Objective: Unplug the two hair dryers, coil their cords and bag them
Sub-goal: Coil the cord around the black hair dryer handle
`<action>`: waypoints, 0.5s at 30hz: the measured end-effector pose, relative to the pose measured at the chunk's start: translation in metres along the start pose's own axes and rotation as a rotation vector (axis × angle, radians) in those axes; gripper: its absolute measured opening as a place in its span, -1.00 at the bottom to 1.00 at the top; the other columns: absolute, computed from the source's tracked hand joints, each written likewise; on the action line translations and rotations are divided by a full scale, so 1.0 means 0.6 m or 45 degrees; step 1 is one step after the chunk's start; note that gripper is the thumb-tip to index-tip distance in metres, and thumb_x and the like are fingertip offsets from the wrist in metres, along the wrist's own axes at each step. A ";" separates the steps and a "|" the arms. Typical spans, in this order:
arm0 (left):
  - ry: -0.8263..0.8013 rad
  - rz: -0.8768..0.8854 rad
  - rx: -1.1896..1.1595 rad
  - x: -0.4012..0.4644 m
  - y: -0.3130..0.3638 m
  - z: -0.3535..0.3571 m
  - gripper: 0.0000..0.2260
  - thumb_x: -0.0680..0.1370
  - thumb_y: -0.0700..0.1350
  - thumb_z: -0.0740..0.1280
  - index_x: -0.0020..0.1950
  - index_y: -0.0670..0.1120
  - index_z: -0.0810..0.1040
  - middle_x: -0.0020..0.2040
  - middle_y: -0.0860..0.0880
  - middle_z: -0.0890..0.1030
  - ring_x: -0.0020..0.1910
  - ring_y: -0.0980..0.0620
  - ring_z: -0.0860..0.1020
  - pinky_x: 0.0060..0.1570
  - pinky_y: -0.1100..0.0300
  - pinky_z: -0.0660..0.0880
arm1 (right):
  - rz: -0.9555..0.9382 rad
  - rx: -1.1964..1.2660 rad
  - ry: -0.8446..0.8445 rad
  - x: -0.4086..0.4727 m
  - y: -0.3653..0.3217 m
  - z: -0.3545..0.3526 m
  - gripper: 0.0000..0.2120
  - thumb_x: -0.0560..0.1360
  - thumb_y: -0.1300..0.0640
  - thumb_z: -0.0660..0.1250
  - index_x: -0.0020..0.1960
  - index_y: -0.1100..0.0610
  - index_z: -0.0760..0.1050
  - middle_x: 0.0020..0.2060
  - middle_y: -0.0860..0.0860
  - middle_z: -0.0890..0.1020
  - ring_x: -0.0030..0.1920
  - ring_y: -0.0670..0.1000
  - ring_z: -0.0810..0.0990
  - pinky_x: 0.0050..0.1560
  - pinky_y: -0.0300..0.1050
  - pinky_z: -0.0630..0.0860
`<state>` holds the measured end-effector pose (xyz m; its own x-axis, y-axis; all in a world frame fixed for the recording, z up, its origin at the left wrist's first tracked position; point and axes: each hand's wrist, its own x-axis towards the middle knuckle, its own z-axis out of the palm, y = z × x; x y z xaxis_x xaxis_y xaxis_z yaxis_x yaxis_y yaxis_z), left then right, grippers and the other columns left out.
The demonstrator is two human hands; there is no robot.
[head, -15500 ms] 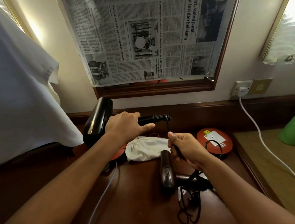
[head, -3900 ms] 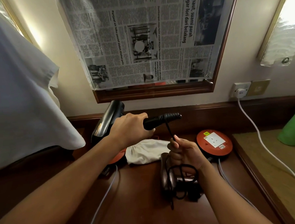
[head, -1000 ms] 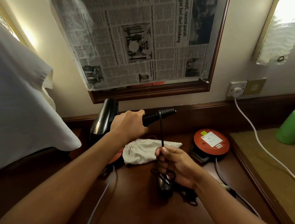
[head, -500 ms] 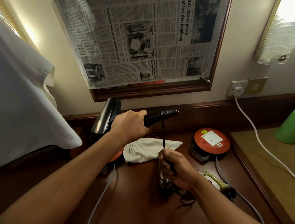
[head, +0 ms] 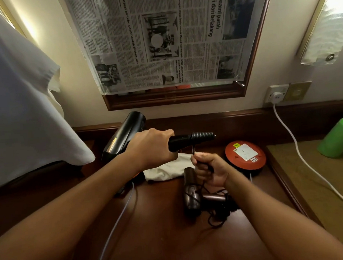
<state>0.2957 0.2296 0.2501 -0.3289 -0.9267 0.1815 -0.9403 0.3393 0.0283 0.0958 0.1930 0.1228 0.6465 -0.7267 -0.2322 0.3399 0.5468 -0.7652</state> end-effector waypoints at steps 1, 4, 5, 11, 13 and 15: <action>-0.017 0.015 -0.004 -0.003 0.001 0.000 -0.81 0.45 0.15 0.29 -0.18 0.10 0.33 -0.35 0.08 0.47 -0.35 0.07 0.49 -0.39 0.18 0.35 | 0.002 -0.043 -0.001 0.003 -0.012 0.002 -0.76 0.46 0.15 0.18 -0.31 0.17 0.53 -0.59 -0.07 0.27 -0.63 -0.14 0.19 -0.58 -0.31 0.06; -0.082 0.081 -0.001 -0.011 0.001 0.003 -0.79 0.45 0.17 0.31 -0.15 0.10 0.34 -0.35 0.08 0.47 -0.32 0.05 0.52 -0.37 0.17 0.38 | 0.058 -0.170 0.103 0.013 -0.048 0.001 -0.74 0.44 0.24 0.13 -0.31 0.19 0.54 -0.59 -0.05 0.27 -0.64 -0.15 0.19 -0.60 -0.33 0.04; -0.098 0.112 0.004 -0.014 0.001 0.005 -0.77 0.45 0.20 0.30 -0.13 0.10 0.33 -0.35 0.08 0.47 -0.32 0.05 0.52 -0.37 0.17 0.38 | 0.067 -0.239 0.117 0.016 -0.060 0.001 -0.72 0.45 0.28 0.10 -0.29 0.19 0.55 -0.57 -0.02 0.29 -0.63 -0.15 0.20 -0.59 -0.32 0.03; -0.204 0.226 0.016 -0.032 -0.001 0.016 -0.56 0.55 0.32 0.08 0.22 0.02 0.34 -0.14 0.04 0.55 -0.19 0.04 0.53 -0.12 0.05 0.50 | 0.121 -0.731 0.048 0.028 -0.129 0.015 -0.92 0.39 0.19 0.37 -0.21 0.21 0.56 -0.44 0.09 0.46 -0.49 -0.03 0.42 -0.46 -0.23 0.31; -0.216 0.233 0.005 -0.033 -0.003 0.022 -0.54 0.56 0.30 0.03 0.28 0.01 0.33 -0.18 0.07 0.50 -0.21 0.06 0.50 -0.15 0.08 0.48 | 0.152 -0.865 0.040 0.026 -0.150 0.030 -0.89 0.47 0.22 0.33 -0.20 0.25 0.54 -0.57 0.01 0.34 -0.60 -0.11 0.26 -0.52 -0.27 0.12; -0.231 0.230 0.033 -0.030 -0.005 0.030 -0.51 0.56 0.31 0.02 0.31 0.00 0.33 -0.24 0.11 0.42 -0.24 0.09 0.45 -0.22 0.13 0.43 | 0.135 -1.041 0.091 0.020 -0.174 0.051 -0.86 0.53 0.26 0.29 -0.19 0.26 0.55 -0.59 -0.02 0.31 -0.63 -0.13 0.20 -0.55 -0.31 0.06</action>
<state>0.3029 0.2423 0.2289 -0.4996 -0.8662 0.0020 -0.8662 0.4995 -0.0145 0.0891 0.1402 0.2181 0.5931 -0.7279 -0.3441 -0.3424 0.1588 -0.9260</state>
